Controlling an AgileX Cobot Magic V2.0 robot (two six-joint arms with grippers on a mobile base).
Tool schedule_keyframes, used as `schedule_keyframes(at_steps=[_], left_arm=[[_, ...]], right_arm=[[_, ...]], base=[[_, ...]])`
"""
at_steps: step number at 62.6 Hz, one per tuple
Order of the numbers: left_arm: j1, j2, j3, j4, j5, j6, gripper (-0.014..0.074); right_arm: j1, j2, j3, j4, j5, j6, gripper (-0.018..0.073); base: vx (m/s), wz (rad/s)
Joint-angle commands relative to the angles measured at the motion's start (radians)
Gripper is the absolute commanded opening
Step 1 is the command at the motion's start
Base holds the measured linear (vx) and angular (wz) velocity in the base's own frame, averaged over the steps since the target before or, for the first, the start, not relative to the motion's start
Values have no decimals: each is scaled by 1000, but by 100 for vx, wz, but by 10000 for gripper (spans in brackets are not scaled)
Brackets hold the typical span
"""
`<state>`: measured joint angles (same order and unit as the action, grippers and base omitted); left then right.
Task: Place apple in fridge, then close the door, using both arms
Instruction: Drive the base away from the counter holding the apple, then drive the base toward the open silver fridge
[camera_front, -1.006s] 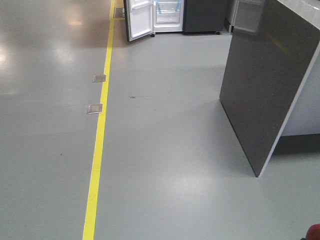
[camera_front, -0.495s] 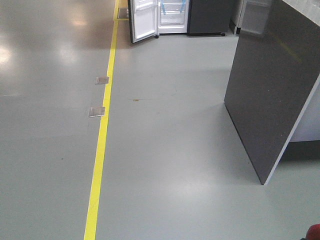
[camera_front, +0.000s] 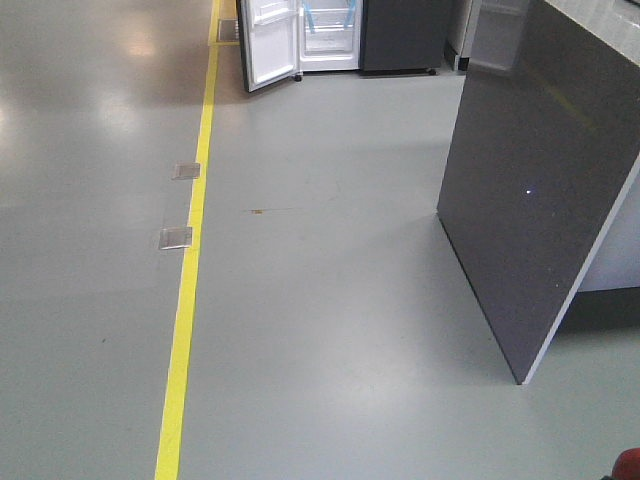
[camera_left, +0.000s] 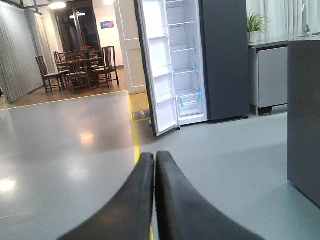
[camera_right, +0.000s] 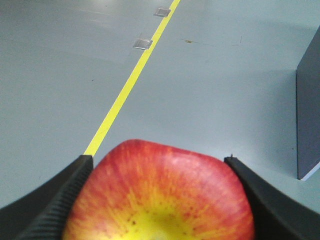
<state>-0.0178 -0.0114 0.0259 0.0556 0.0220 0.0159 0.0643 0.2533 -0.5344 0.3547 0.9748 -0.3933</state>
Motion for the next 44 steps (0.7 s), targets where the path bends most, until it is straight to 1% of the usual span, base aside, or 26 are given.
schedule_keyframes(at_steps=[1, 44], left_arm=[[-2, -15, 22, -5, -75, -4, -6], [-2, -15, 22, -5, -75, -4, -6]], right_arm=[[-3, 13, -27, 25, -67, -4, 356], [-3, 13, -27, 25, -67, -4, 356]], base=[[16, -6], [19, -5]])
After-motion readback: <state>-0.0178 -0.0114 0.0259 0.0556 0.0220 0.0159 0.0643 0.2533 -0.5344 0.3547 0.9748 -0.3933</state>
